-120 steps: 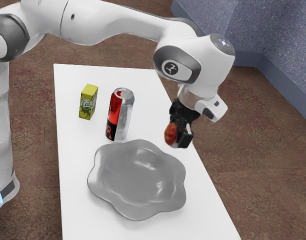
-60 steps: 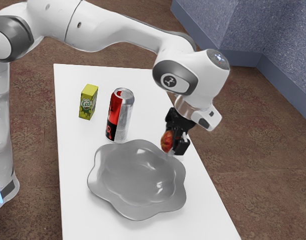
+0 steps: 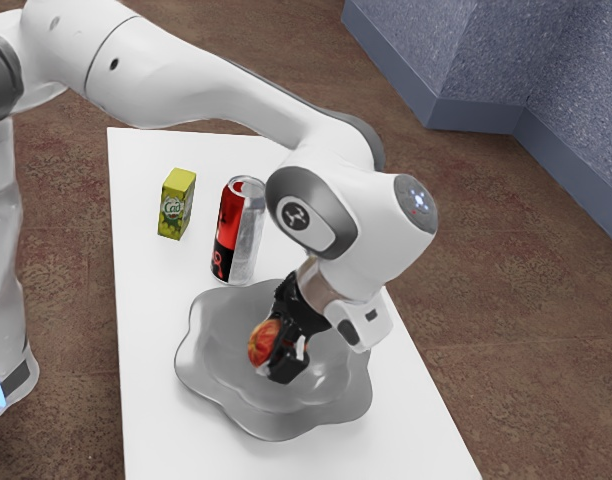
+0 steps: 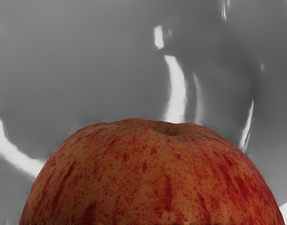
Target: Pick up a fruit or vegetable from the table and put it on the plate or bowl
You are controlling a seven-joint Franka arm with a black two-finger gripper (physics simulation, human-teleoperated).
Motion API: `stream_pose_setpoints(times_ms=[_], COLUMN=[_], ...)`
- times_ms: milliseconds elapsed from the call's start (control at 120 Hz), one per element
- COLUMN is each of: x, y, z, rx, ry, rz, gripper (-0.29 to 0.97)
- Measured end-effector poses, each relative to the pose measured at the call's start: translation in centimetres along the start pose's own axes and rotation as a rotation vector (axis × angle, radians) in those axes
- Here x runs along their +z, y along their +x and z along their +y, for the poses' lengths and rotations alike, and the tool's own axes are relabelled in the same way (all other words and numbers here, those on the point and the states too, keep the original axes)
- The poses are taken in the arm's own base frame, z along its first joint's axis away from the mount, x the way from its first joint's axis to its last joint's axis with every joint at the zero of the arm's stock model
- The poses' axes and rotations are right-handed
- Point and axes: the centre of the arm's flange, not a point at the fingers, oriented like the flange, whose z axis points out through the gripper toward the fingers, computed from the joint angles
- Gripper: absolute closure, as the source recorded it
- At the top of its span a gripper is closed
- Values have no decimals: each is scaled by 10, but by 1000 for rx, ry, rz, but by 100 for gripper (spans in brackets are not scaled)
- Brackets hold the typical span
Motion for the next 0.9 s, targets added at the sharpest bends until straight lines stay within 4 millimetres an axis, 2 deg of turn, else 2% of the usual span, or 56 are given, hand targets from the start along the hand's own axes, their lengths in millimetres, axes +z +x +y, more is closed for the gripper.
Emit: stream_pose_setpoints(times_ms=[58,108,167,258,333,400,458,533,617,783,900], x=[9,20,28,32,36,38,39,33,31,29,38], y=[4,13,26,46,55,59,60,58,57,53,49], z=[-7,-24,-55,-114,-157,-183,-193,-193,-179,-130,-95], rx=[-15,-43,-94,-194,-265,-307,-323,-320,-293,-198,-132], ry=[16,25,16,-23,-52,-68,-74,-72,-63,-35,-14], rz=[-22,-34,-37,-22,-14,-8,-3,9,13,24,32], gripper=[30,31,30,30,30,30,30,31,31,30,30])
